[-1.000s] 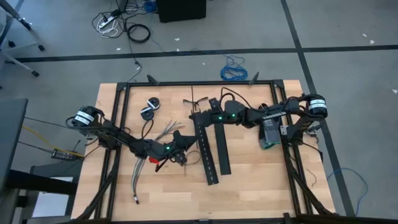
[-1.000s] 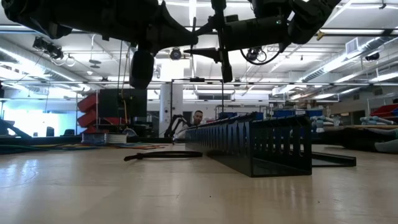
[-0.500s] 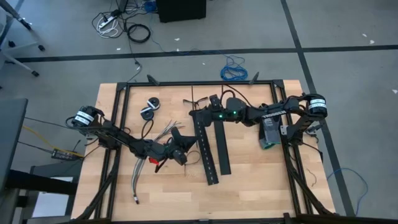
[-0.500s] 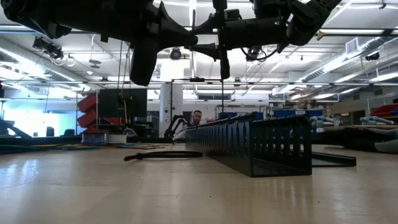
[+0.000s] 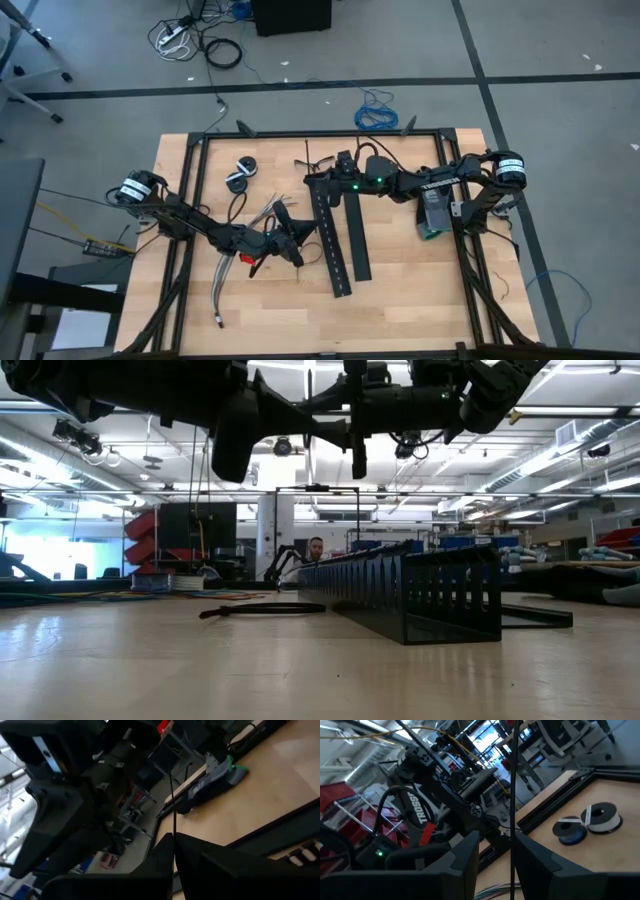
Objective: Ziptie cables
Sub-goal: Wrap the black zip tie on the cable
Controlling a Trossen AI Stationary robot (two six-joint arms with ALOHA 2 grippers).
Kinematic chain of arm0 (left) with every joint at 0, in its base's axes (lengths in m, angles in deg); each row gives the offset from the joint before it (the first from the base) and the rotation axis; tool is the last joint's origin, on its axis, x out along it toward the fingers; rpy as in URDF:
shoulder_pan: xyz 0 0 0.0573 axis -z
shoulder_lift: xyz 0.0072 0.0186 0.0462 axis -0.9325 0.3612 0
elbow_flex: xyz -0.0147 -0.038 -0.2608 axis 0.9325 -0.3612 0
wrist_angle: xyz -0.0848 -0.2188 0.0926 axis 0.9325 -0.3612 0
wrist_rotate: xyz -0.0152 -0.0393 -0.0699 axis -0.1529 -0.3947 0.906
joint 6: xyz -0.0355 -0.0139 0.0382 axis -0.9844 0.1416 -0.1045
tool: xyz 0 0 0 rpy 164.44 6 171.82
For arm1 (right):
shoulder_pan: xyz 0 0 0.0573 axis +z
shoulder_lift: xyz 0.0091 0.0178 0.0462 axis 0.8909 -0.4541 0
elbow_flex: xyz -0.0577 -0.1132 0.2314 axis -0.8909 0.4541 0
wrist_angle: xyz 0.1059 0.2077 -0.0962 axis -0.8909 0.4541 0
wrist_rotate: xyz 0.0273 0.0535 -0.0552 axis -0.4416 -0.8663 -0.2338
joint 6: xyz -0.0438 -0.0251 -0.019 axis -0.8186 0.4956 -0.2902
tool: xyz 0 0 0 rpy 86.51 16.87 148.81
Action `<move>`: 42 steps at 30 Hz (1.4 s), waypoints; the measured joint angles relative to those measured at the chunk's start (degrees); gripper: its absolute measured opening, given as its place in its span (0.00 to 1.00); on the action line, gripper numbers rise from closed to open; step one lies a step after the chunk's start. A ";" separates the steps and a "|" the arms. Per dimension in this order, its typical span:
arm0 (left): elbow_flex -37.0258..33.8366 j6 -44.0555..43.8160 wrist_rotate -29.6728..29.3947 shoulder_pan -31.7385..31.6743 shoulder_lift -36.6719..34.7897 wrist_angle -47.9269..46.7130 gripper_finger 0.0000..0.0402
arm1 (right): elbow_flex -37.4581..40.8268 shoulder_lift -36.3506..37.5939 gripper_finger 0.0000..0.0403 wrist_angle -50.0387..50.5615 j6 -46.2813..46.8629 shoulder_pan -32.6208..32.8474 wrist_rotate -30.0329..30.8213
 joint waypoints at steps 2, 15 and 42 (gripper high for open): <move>0.00 -1.54 0.46 0.00 -0.02 -0.68 0.00 | 0.00 0.00 0.28 -0.05 -1.21 -0.04 -0.02; -0.02 -12.11 3.99 0.00 -0.02 -3.04 0.00 | 0.00 0.00 0.28 -3.02 -9.22 -0.04 -1.97; -0.04 -26.33 12.77 0.67 -0.42 -5.42 0.00 | -0.04 0.02 0.00 3.14 -30.99 -0.25 -6.53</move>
